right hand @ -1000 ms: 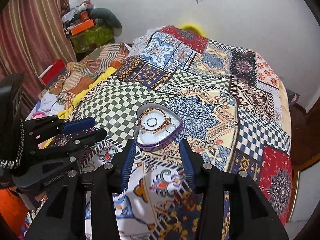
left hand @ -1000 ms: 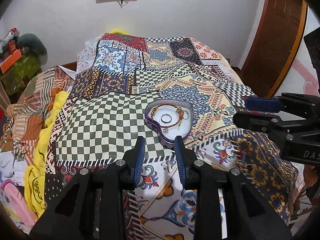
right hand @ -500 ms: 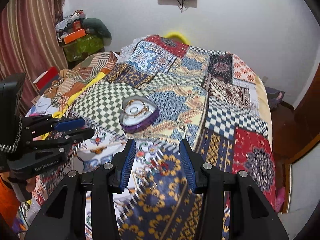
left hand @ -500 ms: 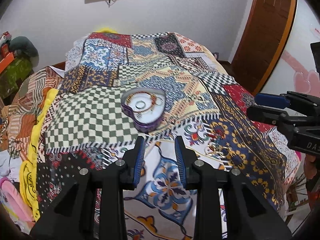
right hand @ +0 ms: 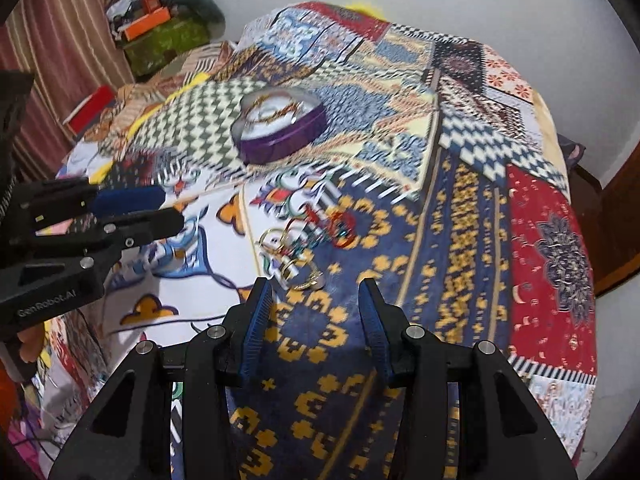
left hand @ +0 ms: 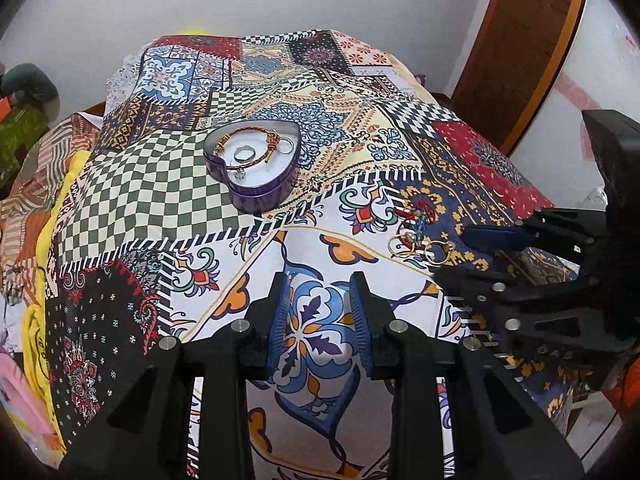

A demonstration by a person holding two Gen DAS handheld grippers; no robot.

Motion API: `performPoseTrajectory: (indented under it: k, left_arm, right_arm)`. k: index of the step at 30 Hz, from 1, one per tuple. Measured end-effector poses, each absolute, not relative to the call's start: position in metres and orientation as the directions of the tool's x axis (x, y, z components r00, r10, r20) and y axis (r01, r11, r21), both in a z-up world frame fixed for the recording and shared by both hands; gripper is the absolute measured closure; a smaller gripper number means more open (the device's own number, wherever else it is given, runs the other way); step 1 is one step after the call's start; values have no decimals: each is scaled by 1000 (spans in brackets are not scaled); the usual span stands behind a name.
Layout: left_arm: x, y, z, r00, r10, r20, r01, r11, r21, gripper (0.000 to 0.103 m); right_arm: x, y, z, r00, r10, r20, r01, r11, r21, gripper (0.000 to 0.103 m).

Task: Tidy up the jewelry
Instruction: 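Move the right tool back to the pile and grasp another ring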

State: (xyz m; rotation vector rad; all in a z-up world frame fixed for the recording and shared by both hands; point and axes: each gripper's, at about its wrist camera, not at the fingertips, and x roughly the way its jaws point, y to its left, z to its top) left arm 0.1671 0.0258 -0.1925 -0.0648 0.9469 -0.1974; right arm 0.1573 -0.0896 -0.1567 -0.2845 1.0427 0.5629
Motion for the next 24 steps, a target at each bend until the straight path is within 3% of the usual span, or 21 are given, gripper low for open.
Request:
performPoseTrajectory:
  k: [8, 10, 15, 24]
  left_arm:
    - [171, 20, -198, 552, -231, -801, 155, 973, -174, 73]
    - [173, 17, -199, 546, -242, -802, 162, 970, -182, 73]
    - [177, 5, -197, 542, -267, -797, 197, 962, -188, 73]
    - [193, -22, -205, 521, -277, -807, 245, 955, -170, 73]
  right_arm:
    - [158, -90, -161, 413, 323, -851, -567, 823, 37, 64]
    - [158, -90, -161, 414, 327, -850, -570, 821, 38, 79]
    - [158, -89, -161, 420, 326, -847, -594, 805, 15, 93]
    - [161, -106, -157, 419, 355, -836, -568, 820, 64, 94]
